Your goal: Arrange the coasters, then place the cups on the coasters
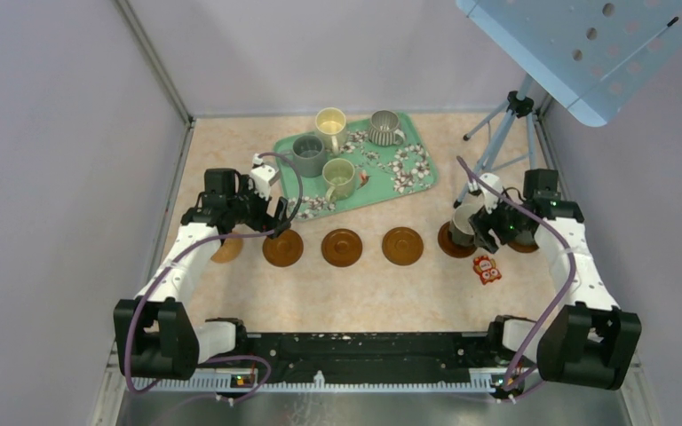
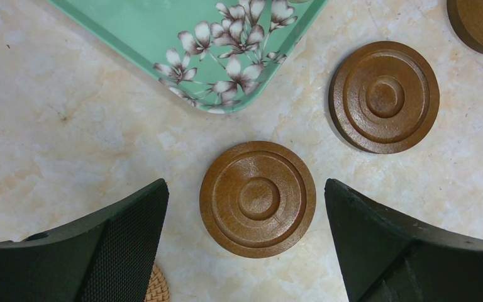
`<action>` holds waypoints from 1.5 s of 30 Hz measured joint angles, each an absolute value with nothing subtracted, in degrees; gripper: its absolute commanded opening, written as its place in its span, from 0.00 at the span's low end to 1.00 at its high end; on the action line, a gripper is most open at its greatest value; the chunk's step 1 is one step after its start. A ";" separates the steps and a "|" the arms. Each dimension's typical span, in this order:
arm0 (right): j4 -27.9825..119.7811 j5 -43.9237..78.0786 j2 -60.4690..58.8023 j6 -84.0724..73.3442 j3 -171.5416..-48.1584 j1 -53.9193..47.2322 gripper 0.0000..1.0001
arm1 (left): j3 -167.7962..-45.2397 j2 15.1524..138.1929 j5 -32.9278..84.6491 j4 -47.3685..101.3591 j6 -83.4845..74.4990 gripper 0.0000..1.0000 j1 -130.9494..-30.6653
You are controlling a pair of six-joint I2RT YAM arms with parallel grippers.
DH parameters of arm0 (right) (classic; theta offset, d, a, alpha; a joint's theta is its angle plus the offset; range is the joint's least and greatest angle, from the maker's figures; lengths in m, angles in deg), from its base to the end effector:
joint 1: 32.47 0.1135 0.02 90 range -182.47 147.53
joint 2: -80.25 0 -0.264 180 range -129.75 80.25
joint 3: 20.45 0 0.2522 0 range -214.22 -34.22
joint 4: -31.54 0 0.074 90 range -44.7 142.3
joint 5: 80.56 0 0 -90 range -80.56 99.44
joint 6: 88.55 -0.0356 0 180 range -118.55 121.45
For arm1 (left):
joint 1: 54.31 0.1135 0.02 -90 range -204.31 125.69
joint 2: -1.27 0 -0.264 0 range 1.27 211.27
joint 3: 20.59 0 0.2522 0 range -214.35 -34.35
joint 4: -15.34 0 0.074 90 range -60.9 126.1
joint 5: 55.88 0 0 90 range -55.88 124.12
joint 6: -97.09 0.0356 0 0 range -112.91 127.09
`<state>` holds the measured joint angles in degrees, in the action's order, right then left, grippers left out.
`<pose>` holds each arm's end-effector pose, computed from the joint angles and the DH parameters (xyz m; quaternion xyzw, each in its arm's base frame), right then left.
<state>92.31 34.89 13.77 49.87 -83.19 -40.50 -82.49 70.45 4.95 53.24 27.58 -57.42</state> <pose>0.2120 -0.0145 0.2433 -0.3740 0.8761 0.0875 0.2912 0.2491 -0.0309 0.2538 0.2769 0.8561 -0.1744 0.3999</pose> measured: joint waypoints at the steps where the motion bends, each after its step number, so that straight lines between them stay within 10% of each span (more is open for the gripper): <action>1: 93.12 35.13 13.88 49.57 -84.67 -40.48 0.72 | -82.49 70.45 4.95 53.26 27.58 0.99 -57.42; 18: 86.54 24.68 6.95 26.27 -102.84 -16.13 0.73 | -82.49 70.45 5.61 53.24 26.35 0.99 -57.42; 45: 80.61 -2.75 -38.80 -11.59 -141.35 14.62 0.78 | -83.23 73.97 18.72 52.15 16.19 0.99 -54.95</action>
<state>80.61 -2.75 -38.80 -11.59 -141.35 14.62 -83.23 73.97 18.72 52.15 16.19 -54.95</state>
